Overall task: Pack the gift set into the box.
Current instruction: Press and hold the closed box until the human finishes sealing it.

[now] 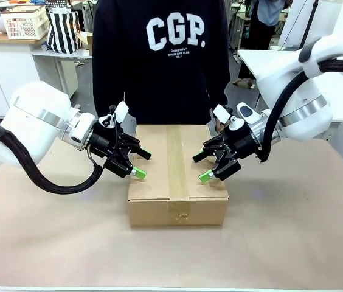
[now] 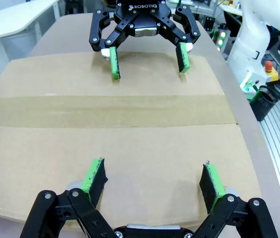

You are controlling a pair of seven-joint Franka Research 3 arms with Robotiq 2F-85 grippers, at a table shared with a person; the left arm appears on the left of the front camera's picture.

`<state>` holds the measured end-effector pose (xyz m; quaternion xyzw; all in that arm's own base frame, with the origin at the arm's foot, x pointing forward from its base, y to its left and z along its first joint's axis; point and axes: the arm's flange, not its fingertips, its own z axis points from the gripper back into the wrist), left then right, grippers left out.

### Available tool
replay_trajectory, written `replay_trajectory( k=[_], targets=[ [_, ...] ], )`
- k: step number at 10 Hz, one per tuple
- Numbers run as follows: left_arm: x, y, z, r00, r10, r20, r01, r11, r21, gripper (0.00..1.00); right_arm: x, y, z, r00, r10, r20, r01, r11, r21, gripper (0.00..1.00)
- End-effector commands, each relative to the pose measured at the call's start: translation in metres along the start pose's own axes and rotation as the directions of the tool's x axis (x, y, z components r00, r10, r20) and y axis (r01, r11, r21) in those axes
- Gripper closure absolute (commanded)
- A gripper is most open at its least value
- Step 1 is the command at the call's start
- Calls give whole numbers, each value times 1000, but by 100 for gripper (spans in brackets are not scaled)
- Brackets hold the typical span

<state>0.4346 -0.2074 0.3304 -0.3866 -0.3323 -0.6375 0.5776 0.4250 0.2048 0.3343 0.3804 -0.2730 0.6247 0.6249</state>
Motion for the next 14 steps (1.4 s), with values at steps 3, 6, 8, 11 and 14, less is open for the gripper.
replay_trajectory(
  k=[3,6,8,11,14],
  targets=[
    [-1,-1,-1,1000,3,1,-3,1000,2,0,-4,1,-3,1000,2,3,-2,1000,-11,0],
    [-1,-1,-1,1000,3,1,-3,1000,2,0,-4,1,-3,1000,2,3,-2,1000,-11,0],
    [16,-3,4,999,14,34,-14,1000,-20,0,9,5,7,999,24,-32,-24,1000,-17,0],
    [87,-41,29,907,327,264,-308,945,-112,0,43,38,63,898,-414,147,419,908,-2,0],
    [114,-91,50,744,608,277,-527,789,-315,0,47,95,135,715,-677,174,678,732,62,0]
  ],
)
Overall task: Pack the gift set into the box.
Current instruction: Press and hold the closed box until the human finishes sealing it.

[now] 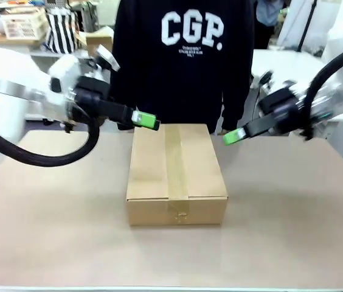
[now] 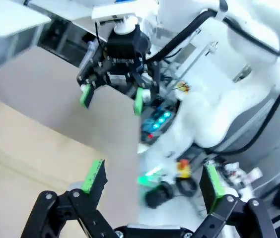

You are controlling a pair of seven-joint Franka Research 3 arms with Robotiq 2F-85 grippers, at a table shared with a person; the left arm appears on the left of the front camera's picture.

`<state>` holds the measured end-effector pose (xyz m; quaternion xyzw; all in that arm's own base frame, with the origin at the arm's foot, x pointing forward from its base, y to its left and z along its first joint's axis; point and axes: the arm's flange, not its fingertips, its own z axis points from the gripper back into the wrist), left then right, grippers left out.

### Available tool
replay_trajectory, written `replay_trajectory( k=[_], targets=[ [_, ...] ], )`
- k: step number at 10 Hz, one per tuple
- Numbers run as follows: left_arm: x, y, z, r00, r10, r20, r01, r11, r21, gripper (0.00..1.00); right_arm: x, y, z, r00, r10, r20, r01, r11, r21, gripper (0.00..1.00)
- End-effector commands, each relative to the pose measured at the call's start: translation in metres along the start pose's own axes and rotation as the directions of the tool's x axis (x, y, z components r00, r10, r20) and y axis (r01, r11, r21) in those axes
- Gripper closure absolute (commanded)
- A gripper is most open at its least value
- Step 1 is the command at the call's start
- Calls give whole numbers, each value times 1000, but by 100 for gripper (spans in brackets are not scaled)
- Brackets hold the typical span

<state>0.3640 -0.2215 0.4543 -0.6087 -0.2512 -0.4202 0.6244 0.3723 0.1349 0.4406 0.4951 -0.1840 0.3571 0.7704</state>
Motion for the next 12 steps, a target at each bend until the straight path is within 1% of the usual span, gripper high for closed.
replay_trajectory(
  k=[1,2,3,4,6,7,8,9,12],
  targets=[
    [-18,-37,21,962,267,58,-264,963,-56,0,-21,39,62,982,-152,108,153,988,1,0],
    [-23,-51,42,926,358,118,-350,933,-85,0,-30,46,86,964,-221,145,222,975,10,0],
    [-33,-64,70,847,469,251,-469,881,-65,0,-42,48,108,942,-291,169,289,957,35,0],
    [-50,-76,102,752,543,373,-568,822,-52,0,-58,48,131,912,-338,233,332,941,68,0],
    [-85,-97,150,591,576,565,-641,760,-104,0,-94,41,156,856,-404,322,388,914,116,0],
    [-98,-100,165,551,558,620,-637,762,-121,0,-103,35,160,845,-395,361,382,918,111,0],
    [-107,-92,173,555,539,634,-639,764,-91,0,-57,36,166,890,-354,287,346,935,79,0],
    [-21,-40,194,611,590,527,-655,751,-81,0,-57,36,166,890,-354,287,346,935,79,0],
    [-21,-40,194,611,590,527,-655,751,-81,0,-57,36,166,890,-354,287,346,935,79,0]
  ],
)
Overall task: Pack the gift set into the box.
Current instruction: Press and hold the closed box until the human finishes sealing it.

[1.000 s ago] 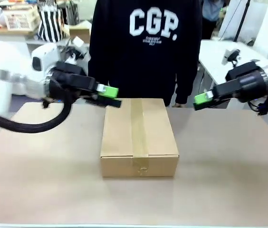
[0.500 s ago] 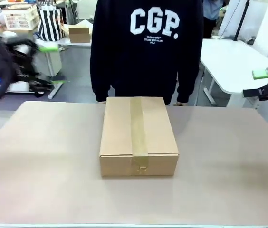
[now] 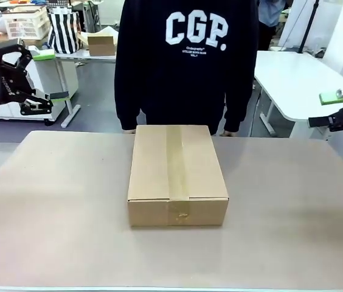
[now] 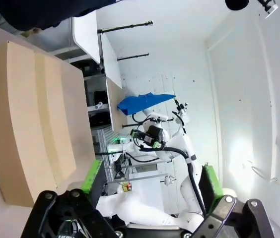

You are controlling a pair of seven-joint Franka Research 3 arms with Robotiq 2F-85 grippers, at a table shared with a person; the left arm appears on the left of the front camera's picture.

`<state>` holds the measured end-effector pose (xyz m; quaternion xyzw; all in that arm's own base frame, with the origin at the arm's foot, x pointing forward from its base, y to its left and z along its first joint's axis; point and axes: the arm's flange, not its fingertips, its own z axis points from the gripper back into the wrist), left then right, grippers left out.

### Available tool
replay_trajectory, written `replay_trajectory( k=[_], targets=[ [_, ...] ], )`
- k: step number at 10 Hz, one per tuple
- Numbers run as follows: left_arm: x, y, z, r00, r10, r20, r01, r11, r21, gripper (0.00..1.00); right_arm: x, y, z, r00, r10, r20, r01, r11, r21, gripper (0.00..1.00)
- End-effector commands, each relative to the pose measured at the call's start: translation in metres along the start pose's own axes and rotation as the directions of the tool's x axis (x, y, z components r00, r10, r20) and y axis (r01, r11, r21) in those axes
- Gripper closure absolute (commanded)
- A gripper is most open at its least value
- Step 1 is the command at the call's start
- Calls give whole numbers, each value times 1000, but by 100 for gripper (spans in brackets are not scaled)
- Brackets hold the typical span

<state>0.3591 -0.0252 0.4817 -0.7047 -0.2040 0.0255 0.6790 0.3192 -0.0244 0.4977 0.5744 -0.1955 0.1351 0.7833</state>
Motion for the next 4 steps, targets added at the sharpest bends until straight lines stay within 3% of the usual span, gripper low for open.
replay_trajectory(
  k=[1,4],
  targets=[
    [0,-3,1,1000,-10,0,10,1000,-15,0,1,2,1,1000,8,9,-8,1000,9,0],
    [0,-3,1,1000,-10,0,10,1000,-15,0,1,2,1,1000,8,9,-8,1000,9,0]
  ],
)
